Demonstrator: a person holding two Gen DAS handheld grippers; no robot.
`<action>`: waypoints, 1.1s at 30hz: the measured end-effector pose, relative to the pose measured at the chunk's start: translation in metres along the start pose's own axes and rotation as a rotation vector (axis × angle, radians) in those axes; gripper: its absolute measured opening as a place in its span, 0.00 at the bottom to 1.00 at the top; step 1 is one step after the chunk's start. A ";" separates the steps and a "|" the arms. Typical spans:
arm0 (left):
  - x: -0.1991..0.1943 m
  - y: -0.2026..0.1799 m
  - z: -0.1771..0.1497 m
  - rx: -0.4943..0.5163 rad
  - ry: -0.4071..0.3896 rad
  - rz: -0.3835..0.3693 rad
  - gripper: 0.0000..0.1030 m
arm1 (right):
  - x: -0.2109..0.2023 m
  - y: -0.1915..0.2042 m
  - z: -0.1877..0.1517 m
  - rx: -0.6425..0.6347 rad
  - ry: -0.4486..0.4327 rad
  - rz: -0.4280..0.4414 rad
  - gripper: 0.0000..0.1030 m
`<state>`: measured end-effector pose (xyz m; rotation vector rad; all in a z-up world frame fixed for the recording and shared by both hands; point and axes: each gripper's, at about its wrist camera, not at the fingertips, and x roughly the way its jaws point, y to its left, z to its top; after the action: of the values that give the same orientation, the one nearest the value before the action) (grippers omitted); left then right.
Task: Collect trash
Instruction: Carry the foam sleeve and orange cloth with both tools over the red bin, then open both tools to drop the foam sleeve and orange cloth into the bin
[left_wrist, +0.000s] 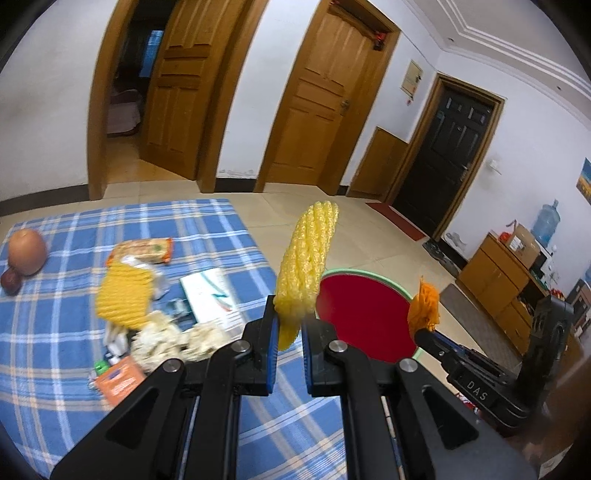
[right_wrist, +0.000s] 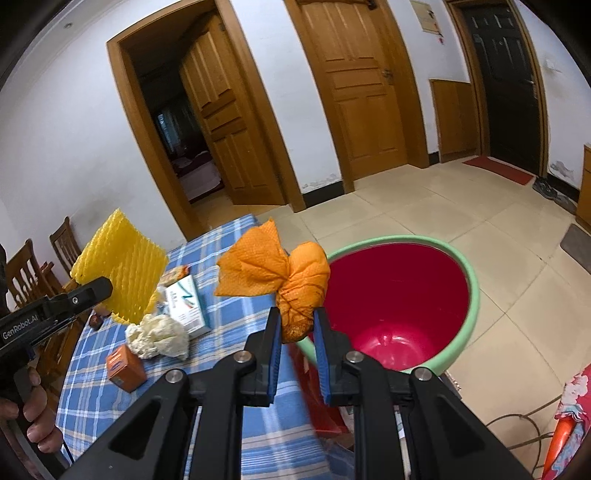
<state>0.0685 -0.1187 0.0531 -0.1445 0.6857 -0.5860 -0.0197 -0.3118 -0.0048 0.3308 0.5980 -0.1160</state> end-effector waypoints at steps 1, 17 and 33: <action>0.004 -0.004 0.001 0.007 0.004 -0.004 0.10 | 0.001 -0.005 0.001 0.008 0.001 -0.005 0.18; 0.092 -0.063 -0.009 0.104 0.135 -0.077 0.09 | 0.034 -0.068 -0.003 0.123 0.064 -0.074 0.18; 0.152 -0.089 -0.028 0.134 0.263 -0.094 0.14 | 0.054 -0.106 -0.008 0.177 0.099 -0.125 0.24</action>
<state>0.1037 -0.2754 -0.0252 0.0262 0.8946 -0.7473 -0.0009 -0.4092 -0.0709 0.4727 0.7082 -0.2755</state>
